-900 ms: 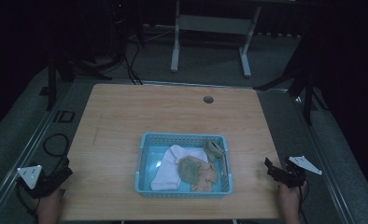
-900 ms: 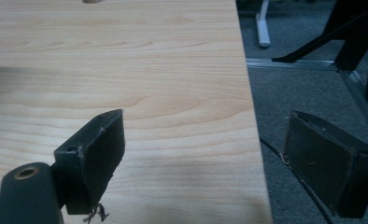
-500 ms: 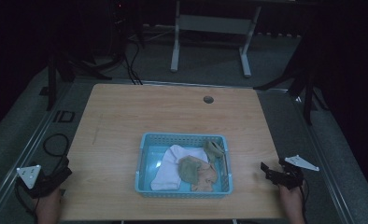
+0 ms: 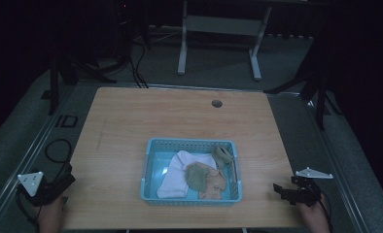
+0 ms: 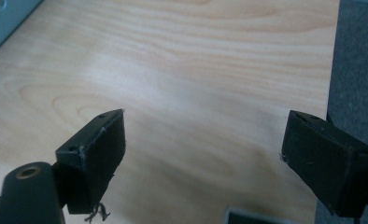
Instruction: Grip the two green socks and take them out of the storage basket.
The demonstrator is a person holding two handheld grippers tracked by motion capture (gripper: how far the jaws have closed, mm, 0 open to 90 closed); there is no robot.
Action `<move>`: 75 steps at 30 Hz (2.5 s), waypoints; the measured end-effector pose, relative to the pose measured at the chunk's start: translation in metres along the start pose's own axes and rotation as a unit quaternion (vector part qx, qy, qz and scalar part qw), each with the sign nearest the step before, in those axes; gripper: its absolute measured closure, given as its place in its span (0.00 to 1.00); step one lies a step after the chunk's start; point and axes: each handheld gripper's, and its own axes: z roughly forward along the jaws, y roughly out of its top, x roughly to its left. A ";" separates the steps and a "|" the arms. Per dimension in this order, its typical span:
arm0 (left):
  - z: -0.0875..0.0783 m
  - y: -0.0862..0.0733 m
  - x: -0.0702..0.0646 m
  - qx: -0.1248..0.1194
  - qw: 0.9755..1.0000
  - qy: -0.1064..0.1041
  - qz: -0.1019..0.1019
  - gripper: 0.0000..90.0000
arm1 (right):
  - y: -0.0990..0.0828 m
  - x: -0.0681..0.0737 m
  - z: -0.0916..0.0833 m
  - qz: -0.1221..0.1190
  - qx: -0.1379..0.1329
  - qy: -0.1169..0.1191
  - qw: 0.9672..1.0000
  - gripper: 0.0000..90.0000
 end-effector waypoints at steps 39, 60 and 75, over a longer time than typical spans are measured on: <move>0.001 0.000 0.002 0.007 1.000 -0.010 -0.005 0.01 | 0.041 0.042 0.011 -0.297 0.366 0.120 0.874 0.15; 0.001 0.001 0.002 0.010 1.000 -0.017 -0.006 0.01 | 0.067 0.079 0.019 -0.403 0.357 0.172 0.825 0.17; 0.002 0.001 0.002 0.012 1.000 -0.019 -0.004 0.01 | 0.105 0.103 -0.003 -0.433 0.333 0.175 0.819 0.18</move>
